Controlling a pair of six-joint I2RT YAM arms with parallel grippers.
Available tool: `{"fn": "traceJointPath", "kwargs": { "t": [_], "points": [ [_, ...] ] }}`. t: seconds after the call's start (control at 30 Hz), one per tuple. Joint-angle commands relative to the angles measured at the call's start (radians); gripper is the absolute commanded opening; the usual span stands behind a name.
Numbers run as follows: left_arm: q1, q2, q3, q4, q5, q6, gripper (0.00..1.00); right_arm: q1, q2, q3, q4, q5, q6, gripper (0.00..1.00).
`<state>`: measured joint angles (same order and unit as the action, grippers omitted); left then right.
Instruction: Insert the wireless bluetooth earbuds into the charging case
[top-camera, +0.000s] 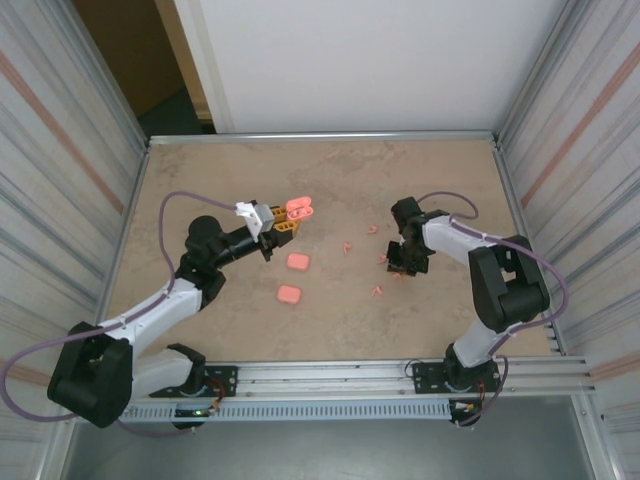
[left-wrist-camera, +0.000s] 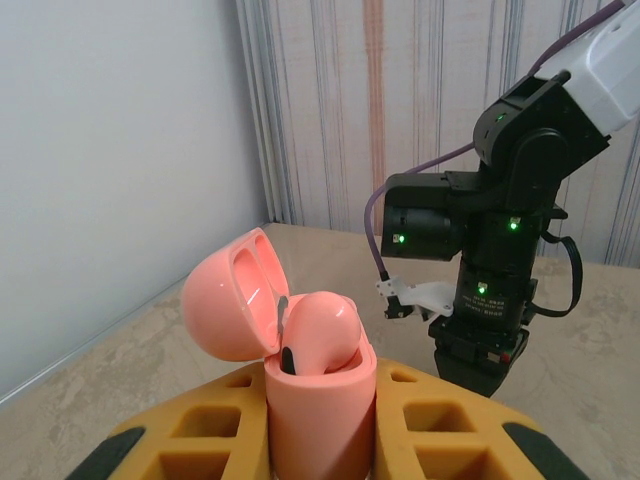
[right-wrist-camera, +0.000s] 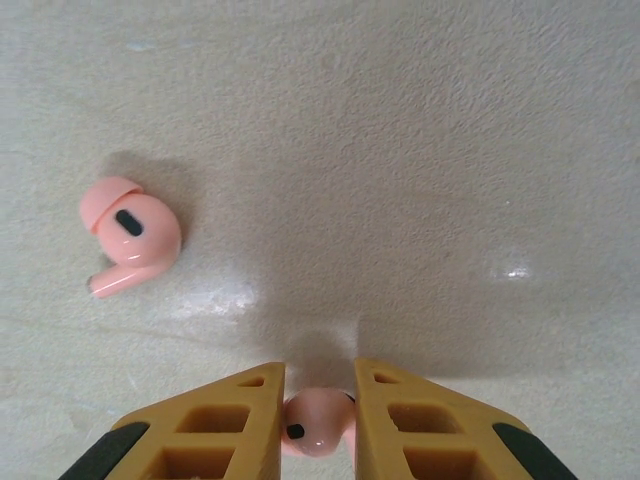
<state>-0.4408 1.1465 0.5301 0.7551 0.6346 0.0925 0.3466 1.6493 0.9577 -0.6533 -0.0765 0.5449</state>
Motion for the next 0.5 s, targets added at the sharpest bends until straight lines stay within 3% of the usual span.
{"fn": "traceJointPath", "kwargs": {
  "t": [0.0, 0.47],
  "points": [
    [-0.007, 0.006, 0.028, 0.030, 0.003, -0.018, 0.00, 0.005, -0.071, -0.002, 0.012, -0.015, -0.016, 0.21],
    [-0.022, 0.063, 0.057, 0.079, -0.010, -0.078, 0.00, 0.004, -0.346, -0.010, 0.214, -0.152, 0.079, 0.20]
  ]
}}
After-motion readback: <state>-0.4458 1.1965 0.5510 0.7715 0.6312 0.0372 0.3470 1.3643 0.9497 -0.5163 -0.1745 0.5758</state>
